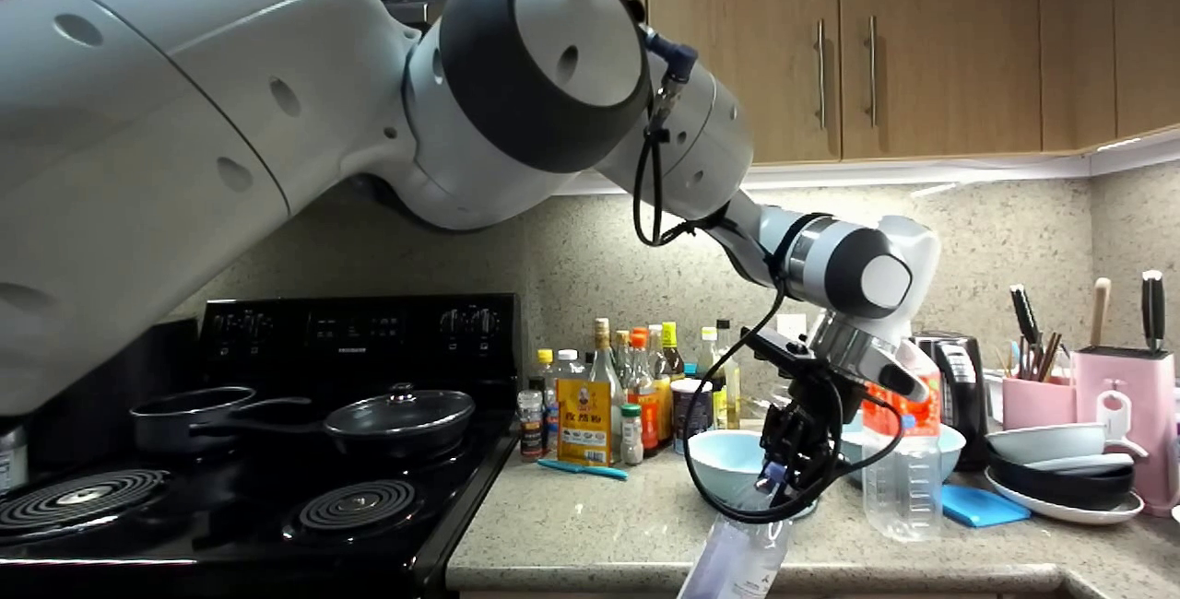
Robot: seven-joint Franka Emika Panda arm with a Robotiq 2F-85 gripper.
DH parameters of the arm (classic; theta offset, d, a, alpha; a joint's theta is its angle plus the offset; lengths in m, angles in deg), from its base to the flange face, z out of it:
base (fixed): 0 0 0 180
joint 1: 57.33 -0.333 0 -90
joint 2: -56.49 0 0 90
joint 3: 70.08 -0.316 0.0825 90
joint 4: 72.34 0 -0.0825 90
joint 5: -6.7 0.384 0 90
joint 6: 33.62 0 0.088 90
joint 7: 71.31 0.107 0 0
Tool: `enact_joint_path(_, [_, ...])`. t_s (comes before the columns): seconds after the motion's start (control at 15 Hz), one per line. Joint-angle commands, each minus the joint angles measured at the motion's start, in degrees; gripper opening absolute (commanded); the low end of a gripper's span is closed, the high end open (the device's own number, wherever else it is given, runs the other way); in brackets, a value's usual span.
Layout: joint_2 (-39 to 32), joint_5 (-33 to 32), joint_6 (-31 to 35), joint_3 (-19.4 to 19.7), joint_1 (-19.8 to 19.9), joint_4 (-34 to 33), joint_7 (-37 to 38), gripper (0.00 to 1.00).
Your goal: Remove the left bottle from the counter top
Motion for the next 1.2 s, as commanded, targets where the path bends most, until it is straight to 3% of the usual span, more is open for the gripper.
enact_joint_path(0.0, [2.95, 1.58, 0.68, 0.60, 0.44, 6.16, 1.11, 0.14])
enact_joint_path(0.47, [3.73, 0.55, -1.01, 2.78, -0.11, 11.08, 2.08, 0.14])
enact_joint_path(0.8, [4.45, 0.61, -4.61, 0.76, 0.96, 10.82, 1.27, 0.14])
enact_joint_path(0.87, [1.23, -0.27, -2.99, 1.21, 1.05, 8.35, 1.37, 0.39])
enact_joint_path(1.0, [1.92, -0.17, -3.64, 0.82, 0.92, 8.35, 1.32, 0.39])
enact_joint_path(1.07, [2.21, -0.15, -3.82, 0.73, 0.89, 8.34, 1.30, 0.14])
enact_joint_path(1.13, [1.15, -0.23, -3.01, 0.73, 1.11, 7.00, 0.85, 0.14])
